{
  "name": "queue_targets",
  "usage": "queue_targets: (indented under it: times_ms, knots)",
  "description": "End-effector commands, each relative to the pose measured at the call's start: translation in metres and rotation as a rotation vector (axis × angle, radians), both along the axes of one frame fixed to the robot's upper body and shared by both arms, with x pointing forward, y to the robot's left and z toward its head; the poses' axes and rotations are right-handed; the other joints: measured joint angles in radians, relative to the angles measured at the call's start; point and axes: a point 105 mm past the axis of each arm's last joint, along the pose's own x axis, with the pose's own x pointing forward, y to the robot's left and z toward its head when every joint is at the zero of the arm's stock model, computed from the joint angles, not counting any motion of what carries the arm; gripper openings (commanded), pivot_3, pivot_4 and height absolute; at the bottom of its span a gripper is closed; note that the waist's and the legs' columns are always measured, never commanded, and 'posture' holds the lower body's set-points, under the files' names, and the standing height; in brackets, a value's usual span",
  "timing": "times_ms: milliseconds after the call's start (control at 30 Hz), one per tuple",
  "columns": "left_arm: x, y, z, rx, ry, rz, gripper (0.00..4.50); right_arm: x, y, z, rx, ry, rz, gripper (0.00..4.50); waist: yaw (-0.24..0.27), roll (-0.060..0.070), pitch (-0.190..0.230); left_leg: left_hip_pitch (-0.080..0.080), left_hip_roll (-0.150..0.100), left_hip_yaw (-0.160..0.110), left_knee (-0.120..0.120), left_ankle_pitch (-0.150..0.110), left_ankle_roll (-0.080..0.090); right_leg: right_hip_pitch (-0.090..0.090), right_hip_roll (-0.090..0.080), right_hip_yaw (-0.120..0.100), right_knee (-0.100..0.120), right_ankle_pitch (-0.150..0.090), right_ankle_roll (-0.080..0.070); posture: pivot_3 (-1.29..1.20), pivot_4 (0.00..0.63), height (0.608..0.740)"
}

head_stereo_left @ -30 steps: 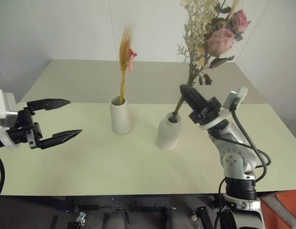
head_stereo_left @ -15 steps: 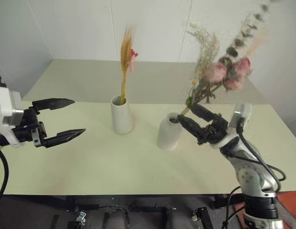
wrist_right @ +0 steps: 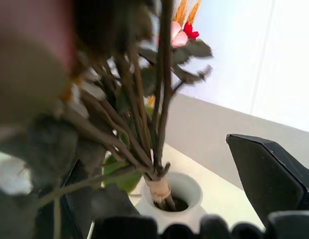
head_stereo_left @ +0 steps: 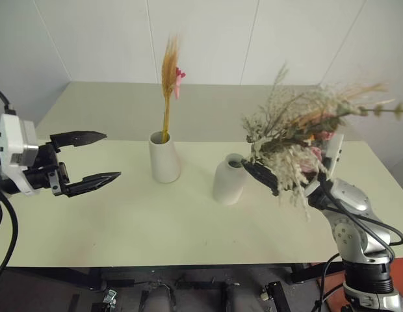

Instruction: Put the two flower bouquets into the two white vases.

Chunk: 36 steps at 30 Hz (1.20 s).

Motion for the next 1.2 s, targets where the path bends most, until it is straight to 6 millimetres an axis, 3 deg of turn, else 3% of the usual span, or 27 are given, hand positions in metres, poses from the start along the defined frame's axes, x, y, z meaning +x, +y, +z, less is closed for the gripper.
queue_targets:
  times_ms: [33, 233, 367, 533, 700, 867, 1033, 1200]
  knots:
    - [-0.004, -0.002, 0.004, 0.017, -0.047, 0.005, 4.50, 0.006, -0.002, 0.017, -0.005, -0.073, -0.042, 4.44, 0.000, 0.000, 0.000, 0.000, 0.000, 0.000, 0.000, 0.000, 0.000, 0.000, 0.000, 0.000, 0.000, 0.000, 0.000, 0.00, 0.150, 0.740]
    - [-0.007, -0.001, -0.001, 0.020, -0.044, 0.021, 4.50, 0.013, -0.010, 0.012, -0.057, -0.059, -0.078, 4.44, 0.002, 0.000, 0.000, -0.001, 0.000, 0.000, -0.001, 0.000, 0.000, 0.000, 0.000, 0.000, 0.000, 0.001, -0.002, 0.00, 0.150, 0.740]
    - [-0.010, 0.001, -0.002, 0.019, -0.042, 0.037, 4.50, -0.003, -0.021, 0.004, -0.125, -0.019, 0.007, 4.44, 0.007, 0.000, 0.000, -0.001, 0.000, 0.000, -0.001, 0.000, 0.000, 0.000, 0.000, -0.001, -0.001, 0.001, -0.002, 0.00, 0.150, 0.740]
    - [-0.009, 0.004, -0.002, 0.024, -0.041, 0.047, 4.50, -0.005, -0.043, 0.004, -0.163, -0.028, -0.052, 4.44, 0.003, 0.000, 0.000, 0.000, 0.000, 0.000, -0.001, 0.000, 0.000, 0.000, 0.000, 0.000, 0.000, 0.000, -0.001, 0.00, 0.150, 0.740]
    - [-0.007, 0.005, -0.004, 0.040, -0.035, 0.046, 4.50, -0.012, -0.070, 0.010, -0.202, -0.032, -0.091, 4.44, 0.002, 0.000, 0.000, 0.000, 0.000, 0.000, -0.001, 0.000, 0.000, 0.000, 0.000, 0.000, -0.001, 0.000, -0.001, 0.00, 0.150, 0.740]
    - [-0.006, 0.008, 0.000, 0.038, -0.040, 0.042, 4.50, -0.029, -0.111, 0.017, -0.251, -0.026, -0.140, 4.44, 0.010, 0.000, 0.000, 0.000, 0.000, 0.000, -0.001, 0.000, 0.000, 0.001, 0.000, 0.000, -0.001, 0.000, -0.001, 0.00, 0.150, 0.740]
    - [-0.007, 0.013, 0.003, 0.048, -0.048, 0.047, 4.50, -0.048, -0.138, 0.024, -0.301, -0.012, -0.133, 4.44, 0.010, 0.000, 0.000, 0.002, 0.000, 0.000, -0.001, 0.000, 0.000, 0.001, 0.000, 0.000, -0.001, -0.003, 0.003, 0.00, 0.150, 0.740]
    - [-0.009, 0.020, 0.005, 0.052, -0.059, 0.073, 4.50, -0.053, -0.159, 0.037, -0.333, 0.002, -0.179, 4.44, 0.001, 0.000, 0.000, 0.003, 0.000, 0.001, -0.001, 0.000, 0.000, 0.002, 0.000, 0.001, -0.001, -0.004, 0.001, 0.00, 0.150, 0.740]
